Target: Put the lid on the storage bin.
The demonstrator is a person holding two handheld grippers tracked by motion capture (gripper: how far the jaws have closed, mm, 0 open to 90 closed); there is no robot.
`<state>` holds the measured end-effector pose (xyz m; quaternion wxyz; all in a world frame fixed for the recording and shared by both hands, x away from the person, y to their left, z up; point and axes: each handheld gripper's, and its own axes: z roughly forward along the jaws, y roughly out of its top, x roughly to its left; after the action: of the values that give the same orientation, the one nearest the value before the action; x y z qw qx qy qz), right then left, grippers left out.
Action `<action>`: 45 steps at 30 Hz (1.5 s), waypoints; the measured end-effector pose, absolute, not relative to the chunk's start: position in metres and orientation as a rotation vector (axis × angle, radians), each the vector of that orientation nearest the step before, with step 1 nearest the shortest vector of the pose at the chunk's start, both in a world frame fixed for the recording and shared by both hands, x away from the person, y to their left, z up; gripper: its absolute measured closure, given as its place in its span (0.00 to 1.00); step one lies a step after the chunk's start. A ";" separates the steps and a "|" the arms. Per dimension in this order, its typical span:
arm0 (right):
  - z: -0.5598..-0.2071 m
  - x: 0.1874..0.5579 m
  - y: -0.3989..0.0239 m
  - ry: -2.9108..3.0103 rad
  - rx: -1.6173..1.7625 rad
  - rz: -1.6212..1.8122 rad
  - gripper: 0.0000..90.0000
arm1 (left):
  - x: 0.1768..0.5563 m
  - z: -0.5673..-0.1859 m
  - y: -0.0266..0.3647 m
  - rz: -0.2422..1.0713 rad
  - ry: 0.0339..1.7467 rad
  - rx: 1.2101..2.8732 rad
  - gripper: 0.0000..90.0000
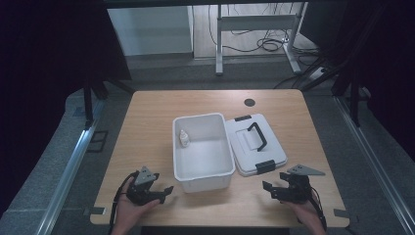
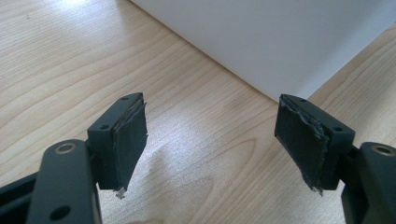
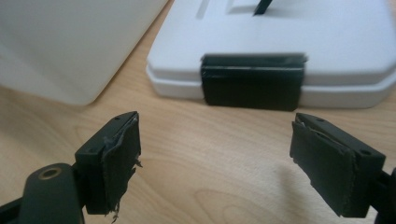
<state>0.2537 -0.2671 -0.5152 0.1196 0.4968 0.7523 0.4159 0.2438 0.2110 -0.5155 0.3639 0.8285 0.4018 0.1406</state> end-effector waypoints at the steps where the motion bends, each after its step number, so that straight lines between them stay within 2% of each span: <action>1: -0.515 0.254 -0.267 2.212 1.446 1.200 0.19 | 0.244 -0.516 0.211 0.360 1.034 2.133 0.28; 7: -0.506 0.258 -0.264 2.229 1.436 1.185 0.22 | 0.244 -0.516 0.216 0.357 1.057 2.117 0.28; 15: -0.466 0.272 -0.263 2.287 1.394 1.147 0.29 | 0.243 -0.515 0.216 0.359 1.054 2.117 0.29; 33: -0.418 0.333 -0.248 2.463 1.411 1.029 0.38 | 0.244 -0.516 0.218 0.357 1.063 2.117 0.29; 45: -0.406 0.380 -0.241 2.497 1.520 0.944 0.58 | 0.244 -0.515 0.219 0.357 1.059 2.112 0.29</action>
<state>0.3804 -0.2411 -0.4056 0.0347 0.4946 0.8123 0.3072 0.2438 0.2185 -0.5151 0.3673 0.8221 0.4123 0.1388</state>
